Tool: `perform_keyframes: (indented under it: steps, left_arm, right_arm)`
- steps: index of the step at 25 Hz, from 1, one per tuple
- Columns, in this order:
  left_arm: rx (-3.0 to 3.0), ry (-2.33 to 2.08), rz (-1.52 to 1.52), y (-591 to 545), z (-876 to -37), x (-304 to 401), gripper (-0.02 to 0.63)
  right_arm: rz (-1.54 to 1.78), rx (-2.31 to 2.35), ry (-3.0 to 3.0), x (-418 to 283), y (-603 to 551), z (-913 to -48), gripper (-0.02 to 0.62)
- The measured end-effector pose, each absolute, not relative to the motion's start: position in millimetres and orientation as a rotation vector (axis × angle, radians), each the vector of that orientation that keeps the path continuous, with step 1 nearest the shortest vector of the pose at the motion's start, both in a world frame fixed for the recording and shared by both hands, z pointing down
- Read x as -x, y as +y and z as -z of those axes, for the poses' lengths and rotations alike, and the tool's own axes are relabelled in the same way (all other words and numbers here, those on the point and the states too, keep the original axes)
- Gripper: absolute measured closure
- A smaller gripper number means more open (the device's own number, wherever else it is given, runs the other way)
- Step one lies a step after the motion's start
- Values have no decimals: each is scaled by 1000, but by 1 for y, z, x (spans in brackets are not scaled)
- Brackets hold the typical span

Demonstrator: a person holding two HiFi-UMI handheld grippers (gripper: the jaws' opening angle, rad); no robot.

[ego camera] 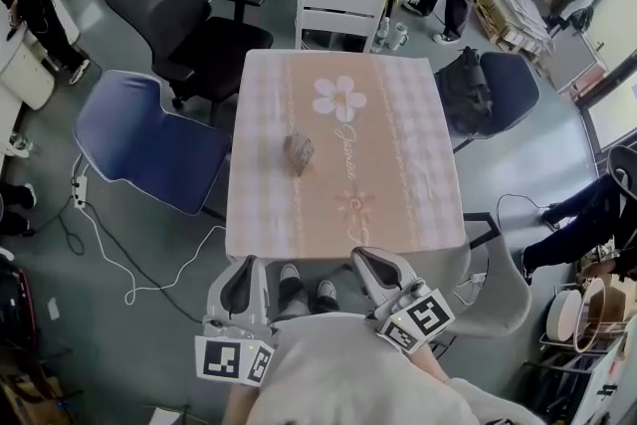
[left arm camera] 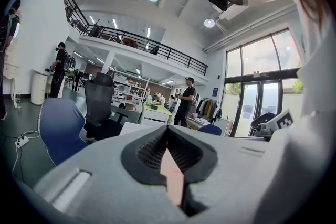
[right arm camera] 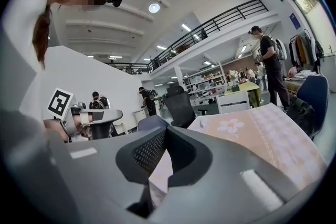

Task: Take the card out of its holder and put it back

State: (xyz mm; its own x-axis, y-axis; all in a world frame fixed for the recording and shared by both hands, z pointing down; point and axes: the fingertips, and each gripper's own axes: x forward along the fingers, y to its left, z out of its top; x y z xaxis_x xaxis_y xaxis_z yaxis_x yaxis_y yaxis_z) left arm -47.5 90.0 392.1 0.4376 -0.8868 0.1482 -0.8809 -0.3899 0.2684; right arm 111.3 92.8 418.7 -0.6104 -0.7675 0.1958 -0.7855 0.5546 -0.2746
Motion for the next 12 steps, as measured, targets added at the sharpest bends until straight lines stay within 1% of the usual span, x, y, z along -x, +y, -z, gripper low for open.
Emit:
perform_keyframes:
  steps: [12]
  left_arm:
    - [-2441, -1449, 9, 58, -400, 78, 606]
  right_arm:
    - [-518, -1420, -2724, -69, 60, -425, 597]
